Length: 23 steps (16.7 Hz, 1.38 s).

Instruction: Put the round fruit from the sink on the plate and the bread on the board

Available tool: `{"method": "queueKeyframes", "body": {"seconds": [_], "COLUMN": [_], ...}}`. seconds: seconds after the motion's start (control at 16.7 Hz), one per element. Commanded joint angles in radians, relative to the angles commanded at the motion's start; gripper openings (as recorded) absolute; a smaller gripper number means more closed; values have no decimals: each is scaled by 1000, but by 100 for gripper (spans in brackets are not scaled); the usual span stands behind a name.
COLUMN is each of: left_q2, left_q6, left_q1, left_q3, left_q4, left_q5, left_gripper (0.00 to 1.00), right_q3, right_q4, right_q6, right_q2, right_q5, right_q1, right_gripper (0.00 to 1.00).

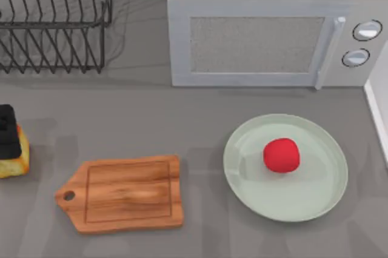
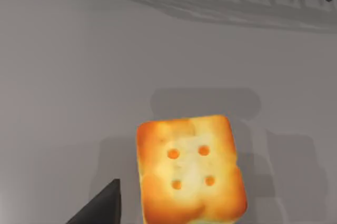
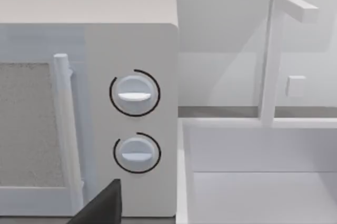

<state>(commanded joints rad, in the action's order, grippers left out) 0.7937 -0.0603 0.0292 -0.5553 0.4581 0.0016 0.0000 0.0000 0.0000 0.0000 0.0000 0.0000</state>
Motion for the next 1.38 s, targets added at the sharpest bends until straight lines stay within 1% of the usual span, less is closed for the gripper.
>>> {"method": "queueKeyframes", "body": {"seconds": [0.42, 0.72, 0.96, 1.38], "left_q2": [592, 889, 1001, 1017], "left_q6": [-39, -57, -65, -66], "left_q1": [22, 29, 32, 30], "left_q3": [-407, -624, -707, -694], "left_q4": [341, 510, 574, 560], "left_q5": [-2, -2, -2, -2], "left_gripper": [100, 100, 100, 100], "right_q3": [0, 0, 0, 0], "right_q4": [0, 0, 0, 0], "right_q6": [0, 0, 0, 0], "right_q2": [0, 0, 0, 0], "right_q5": [0, 0, 0, 0], "right_q1": [0, 0, 0, 0], "right_gripper": [100, 100, 100, 100]}}
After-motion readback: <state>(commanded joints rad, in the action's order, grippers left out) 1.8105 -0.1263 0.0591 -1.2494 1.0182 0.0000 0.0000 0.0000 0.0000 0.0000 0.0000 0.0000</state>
